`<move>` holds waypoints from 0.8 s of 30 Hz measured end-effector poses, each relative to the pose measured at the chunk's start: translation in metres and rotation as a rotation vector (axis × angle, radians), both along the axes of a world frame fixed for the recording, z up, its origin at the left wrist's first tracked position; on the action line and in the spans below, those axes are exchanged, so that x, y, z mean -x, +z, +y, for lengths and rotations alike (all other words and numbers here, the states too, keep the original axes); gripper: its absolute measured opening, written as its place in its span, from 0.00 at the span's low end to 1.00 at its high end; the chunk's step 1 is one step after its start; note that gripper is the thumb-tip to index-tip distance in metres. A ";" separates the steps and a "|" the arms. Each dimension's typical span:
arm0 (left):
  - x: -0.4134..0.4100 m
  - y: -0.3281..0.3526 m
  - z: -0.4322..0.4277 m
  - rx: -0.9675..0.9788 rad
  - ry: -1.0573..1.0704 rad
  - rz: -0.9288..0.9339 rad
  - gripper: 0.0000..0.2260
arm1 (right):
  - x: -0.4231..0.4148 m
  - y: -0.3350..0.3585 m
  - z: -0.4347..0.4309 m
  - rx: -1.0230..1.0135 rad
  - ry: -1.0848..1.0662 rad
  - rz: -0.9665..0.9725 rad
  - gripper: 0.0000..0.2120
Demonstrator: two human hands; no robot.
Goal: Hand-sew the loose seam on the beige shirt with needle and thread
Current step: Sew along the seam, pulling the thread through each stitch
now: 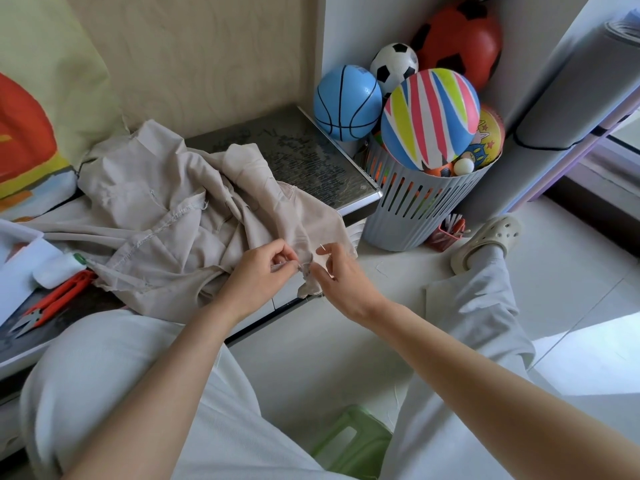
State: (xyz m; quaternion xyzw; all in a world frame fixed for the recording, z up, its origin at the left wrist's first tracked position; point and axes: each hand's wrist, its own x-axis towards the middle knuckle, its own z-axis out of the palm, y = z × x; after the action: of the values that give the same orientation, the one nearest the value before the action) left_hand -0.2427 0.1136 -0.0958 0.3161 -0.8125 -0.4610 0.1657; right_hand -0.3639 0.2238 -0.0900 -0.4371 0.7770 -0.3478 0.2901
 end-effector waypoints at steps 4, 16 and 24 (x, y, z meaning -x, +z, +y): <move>0.000 0.008 0.004 -0.056 -0.005 0.038 0.04 | -0.003 0.000 0.001 0.014 0.080 0.037 0.19; 0.001 0.002 -0.001 -0.055 -0.043 0.010 0.02 | -0.005 -0.010 -0.009 -0.025 0.038 0.161 0.12; -0.001 -0.001 -0.003 0.100 -0.048 -0.051 0.06 | -0.002 -0.011 -0.007 -0.031 0.077 0.141 0.12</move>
State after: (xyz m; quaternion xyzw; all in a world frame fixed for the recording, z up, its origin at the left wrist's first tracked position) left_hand -0.2418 0.1105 -0.0965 0.2994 -0.8460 -0.4153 0.1492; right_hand -0.3615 0.2173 -0.1012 -0.4857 0.7833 -0.2928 0.2546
